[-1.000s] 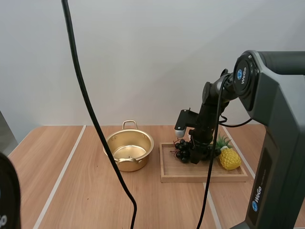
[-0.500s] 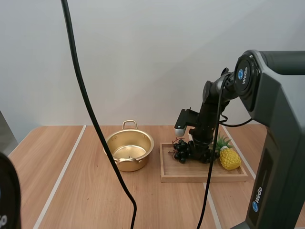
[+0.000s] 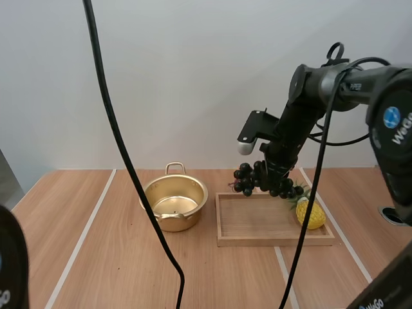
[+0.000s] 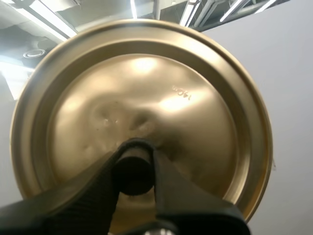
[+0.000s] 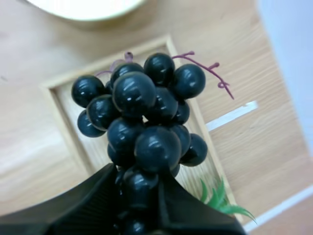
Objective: Open the pot, put the grape inside, and close it
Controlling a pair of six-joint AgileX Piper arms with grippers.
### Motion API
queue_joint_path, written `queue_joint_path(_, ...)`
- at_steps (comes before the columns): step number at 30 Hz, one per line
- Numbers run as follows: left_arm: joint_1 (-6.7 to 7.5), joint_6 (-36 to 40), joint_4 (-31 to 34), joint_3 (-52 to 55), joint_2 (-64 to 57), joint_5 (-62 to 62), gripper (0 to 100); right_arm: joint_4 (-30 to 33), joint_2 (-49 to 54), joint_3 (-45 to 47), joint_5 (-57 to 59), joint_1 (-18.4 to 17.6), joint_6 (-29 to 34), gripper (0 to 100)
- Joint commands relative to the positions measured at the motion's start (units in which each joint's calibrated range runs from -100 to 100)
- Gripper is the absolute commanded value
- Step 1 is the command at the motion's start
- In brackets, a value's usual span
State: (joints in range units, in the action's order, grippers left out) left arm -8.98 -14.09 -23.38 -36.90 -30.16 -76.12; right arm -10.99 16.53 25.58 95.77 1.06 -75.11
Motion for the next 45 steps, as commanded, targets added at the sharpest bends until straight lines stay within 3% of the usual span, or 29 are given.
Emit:
queue_joint_path(1, -0.14, -0.18, 0.02, -0.58, -0.42, 5.40, 0, -2.15, 5.72, 0.08, 1.84, 0.18, 1.01, 0)
queue_joint_path(8, -0.14, -0.18, 0.02, -0.58, -0.55, 5.32, 0, -6.25, 11.95, 0.08, 1.84, -1.09, -0.45, 0)
queue_joint_path(12, -0.14, -0.18, 0.02, -0.58, -0.55, 5.32, 0, -6.25, 11.82, -0.07, 1.24, -4.06, -0.80, 0)
queue_joint_path(19, -0.14, -0.18, 0.02, -0.58, -0.55, 5.32, 0, -6.13, 11.16, -0.36, -12.27, -10.54, -0.63, 0)
queue_joint_path(28, -0.14, -0.18, 0.02, -0.58, -0.55, 5.32, 0, -6.46, 0.30, -10.06, -13.21, -16.04, 4.65, 0)
queue_joint_path(45, -0.14, -0.18, 0.02, -0.58, -0.55, 5.32, 0, -9.81, -17.54, -16.53, -14.86, -18.16, 5.49, 0)
